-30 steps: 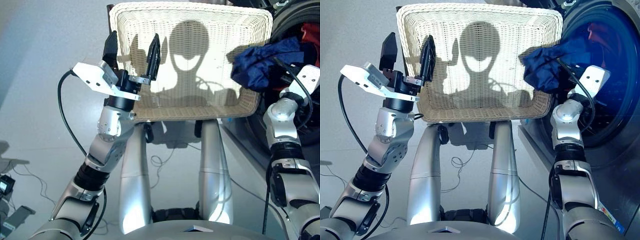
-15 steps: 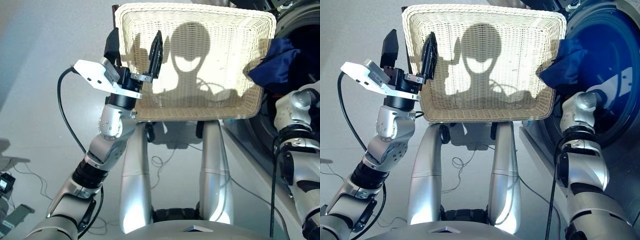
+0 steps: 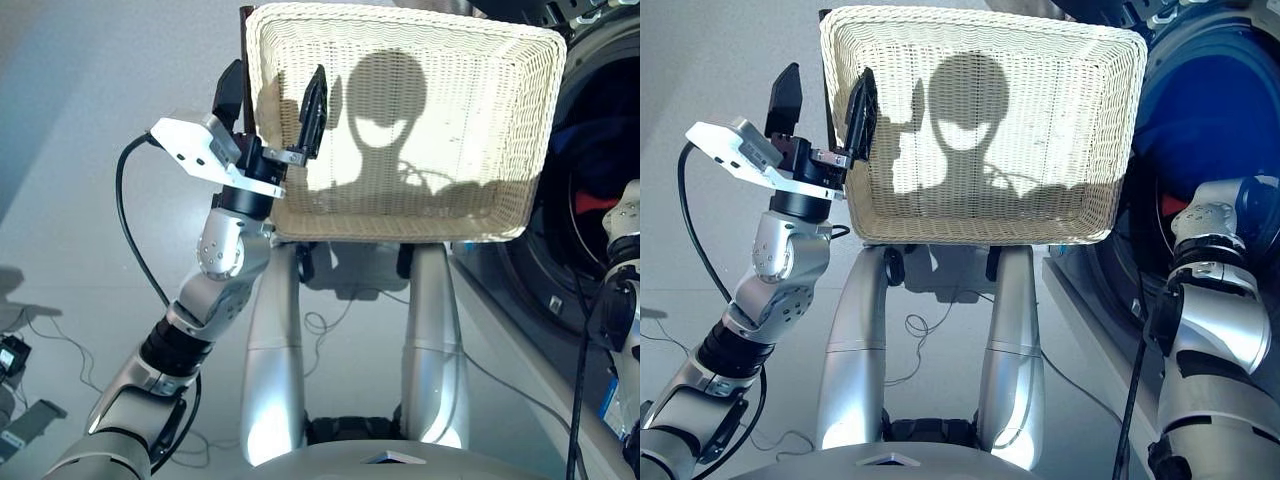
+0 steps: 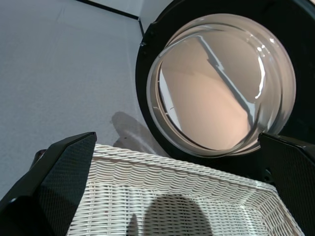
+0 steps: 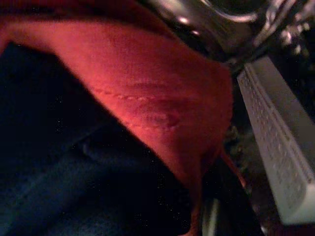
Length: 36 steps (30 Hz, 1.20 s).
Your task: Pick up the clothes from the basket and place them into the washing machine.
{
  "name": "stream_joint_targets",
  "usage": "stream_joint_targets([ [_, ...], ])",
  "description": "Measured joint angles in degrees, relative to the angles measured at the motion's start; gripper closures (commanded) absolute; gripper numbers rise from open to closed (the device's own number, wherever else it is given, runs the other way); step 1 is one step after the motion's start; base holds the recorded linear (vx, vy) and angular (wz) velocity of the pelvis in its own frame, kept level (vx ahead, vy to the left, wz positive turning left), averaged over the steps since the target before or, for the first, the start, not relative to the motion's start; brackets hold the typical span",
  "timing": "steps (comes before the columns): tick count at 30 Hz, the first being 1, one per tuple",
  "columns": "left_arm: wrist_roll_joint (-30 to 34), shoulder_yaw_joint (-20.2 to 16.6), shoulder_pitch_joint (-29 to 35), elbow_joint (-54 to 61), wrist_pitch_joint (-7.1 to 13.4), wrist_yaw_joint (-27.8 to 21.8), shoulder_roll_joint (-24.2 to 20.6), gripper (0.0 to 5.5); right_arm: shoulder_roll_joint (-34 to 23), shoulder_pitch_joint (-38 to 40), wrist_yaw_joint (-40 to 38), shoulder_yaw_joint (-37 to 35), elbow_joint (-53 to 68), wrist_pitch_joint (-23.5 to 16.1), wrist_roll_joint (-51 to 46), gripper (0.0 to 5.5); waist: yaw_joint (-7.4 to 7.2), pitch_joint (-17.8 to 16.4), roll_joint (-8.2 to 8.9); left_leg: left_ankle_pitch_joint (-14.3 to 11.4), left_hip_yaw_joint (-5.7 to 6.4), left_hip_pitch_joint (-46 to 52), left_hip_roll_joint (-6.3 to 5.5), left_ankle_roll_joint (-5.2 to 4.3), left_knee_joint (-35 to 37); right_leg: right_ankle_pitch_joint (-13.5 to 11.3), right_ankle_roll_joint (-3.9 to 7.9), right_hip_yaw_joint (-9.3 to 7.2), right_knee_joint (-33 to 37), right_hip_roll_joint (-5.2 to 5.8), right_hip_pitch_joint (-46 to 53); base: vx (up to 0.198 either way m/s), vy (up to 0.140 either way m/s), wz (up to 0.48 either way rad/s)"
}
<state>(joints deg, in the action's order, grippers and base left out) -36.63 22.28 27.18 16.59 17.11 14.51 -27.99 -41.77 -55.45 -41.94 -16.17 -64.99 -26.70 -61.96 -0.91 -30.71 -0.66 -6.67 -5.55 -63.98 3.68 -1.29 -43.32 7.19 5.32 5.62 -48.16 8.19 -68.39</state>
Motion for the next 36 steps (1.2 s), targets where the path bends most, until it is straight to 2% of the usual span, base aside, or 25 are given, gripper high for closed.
stream_joint_targets([
  [2, -0.58, -0.03, -0.12, 0.01, -0.10, 0.46, 0.04, 0.00, 0.90, 0.44, -1.59, -0.11, 2.50, -1.64, -0.22, 5.50, -0.21, 0.00, 0.00, -0.22, -0.18, 0.03, 0.04, 0.12, -0.31, 0.06, 0.08, 0.20, -0.07, -0.10, -0.05, 0.000, 0.000, 0.000],
  [4, -0.57, 0.12, -0.33, 0.01, -0.27, 0.99, 0.16, 0.00, 3.97, 2.71, -4.83, -0.04, 10.31, -2.89, 1.34, 5.50, -0.59, 0.00, 0.00, -0.66, -0.57, 0.04, 0.31, 0.10, -0.75, 0.15, 0.19, 0.66, -0.45, -0.41, -0.12, 0.000, 0.000, 0.000],
  [5, -0.57, 0.23, -0.30, 0.01, -0.45, 1.06, 0.15, 0.00, 4.98, 3.41, -6.07, -0.04, 12.38, -2.82, 3.11, 0.00, -0.54, 0.00, 0.00, -0.73, -0.86, 0.04, 0.32, 0.13, -0.83, 0.15, 0.22, 1.07, -0.63, -0.49, -0.35, 0.000, 0.000, 0.000],
  [8, -0.55, 0.36, -0.12, 0.02, -0.80, 1.65, 0.64, 0.00, 9.44, 5.80, -7.53, 0.39, 18.26, -3.46, 6.50, 0.00, -0.95, 0.00, 0.00, -0.95, -0.94, 0.08, 0.38, 0.33, -0.97, 0.21, 0.24, 1.22, -0.82, -0.62, -0.42, 0.000, 0.000, 0.000],
  [11, -0.52, 0.46, -0.19, 0.02, -1.11, 1.73, 1.10, 0.00, 11.49, 7.91, -7.77, 2.03, 21.51, -3.30, 8.51, 0.00, -1.04, 0.00, 0.00, -0.94, -0.97, 0.10, 0.47, 0.32, -0.85, 0.17, 0.15, 1.24, -0.74, -0.69, -0.46, 0.000, 0.000, 0.000],
  [13, -0.53, 0.48, -0.96, -0.01, -1.19, 1.81, 1.70, 0.00, 13.54, 8.30, -7.31, 4.42, 23.44, -2.39, 13.01, 0.00, -1.82, 0.00, 0.00, -0.96, -1.00, 0.13, 0.48, 0.29, -0.90, 0.19, 0.16, 1.26, -0.77, -0.72, -0.42, 0.000, 0.000, 0.000],
  [14, -0.52, 0.61, -1.11, 0.02, -1.19, 1.77, 2.09, 0.00, 14.45, 8.18, -6.83, 5.53, 23.61, -1.74, 14.57, 0.00, -1.60, 0.00, 0.00, -0.98, -1.02, 0.13, 0.47, 0.29, -0.91, 0.22, 0.18, 1.27, -0.85, -0.73, -0.45, 0.000, 0.000, 0.000],
  [19, -0.52, 0.52, -0.83, 0.01, -1.12, 1.33, 3.22, 0.00, 19.71, 10.58, 0.98, 10.48, 24.78, 0.13, 18.93, 0.00, -2.00, 0.00, 0.00, -1.03, -1.00, 0.29, 0.59, 0.18, -0.88, 0.32, 0.05, 1.23, -1.02, -0.86, -0.43, 0.000, 0.000, 0.000],
  [22, -0.50, -0.37, -1.35, 0.05, -0.70, 0.35, 3.24, 0.00, 20.39, 14.81, 5.40, 12.57, 30.78, 0.46, 19.63, 0.00, -1.87, 0.00, 0.00, -1.02, -1.01, 0.26, 0.58, 0.18, -0.92, 0.33, 0.05, 1.25, -1.06, -0.86, -0.46, 0.000, 0.000, 0.000],
  [27, -0.25, -1.14, -2.57, 0.07, 0.43, -1.10, 3.45, 0.00, 21.26, 21.93, 10.29, 16.60, 39.21, 0.13, 29.75, 0.00, -2.08, 0.00, -0.01, -1.02, -0.98, 0.43, 0.58, 0.21, -0.84, 0.32, 0.03, 1.23, -1.09, -0.87, -0.31, 0.000, 0.000, 0.000],
  [32, 1.40, -2.12, -3.62, 0.40, 0.85, -1.74, 3.38, 0.00, 22.88, 30.87, 15.58, 24.60, 49.81, 0.26, 37.81, 0.00, -2.27, 0.00, -0.01, -1.02, -1.02, 0.49, 0.61, 0.19, -0.75, 0.35, 0.00, 1.26, -1.14, -0.92, -0.34, 0.000, 0.000, 0.000],
  [36, 3.72, -2.73, -5.10, 1.86, 1.31, -1.83, 2.63, 0.00, 21.99, 33.68, 18.81, 27.29, 55.74, 0.34, 40.35, 0.00, -2.29, 0.00, -0.01, -1.03, -1.02, 0.57, 0.62, 0.19, -0.75, 0.35, 0.01, 1.26, -1.10, -0.91, -0.23, 0.000, 0.000, 0.000],
])
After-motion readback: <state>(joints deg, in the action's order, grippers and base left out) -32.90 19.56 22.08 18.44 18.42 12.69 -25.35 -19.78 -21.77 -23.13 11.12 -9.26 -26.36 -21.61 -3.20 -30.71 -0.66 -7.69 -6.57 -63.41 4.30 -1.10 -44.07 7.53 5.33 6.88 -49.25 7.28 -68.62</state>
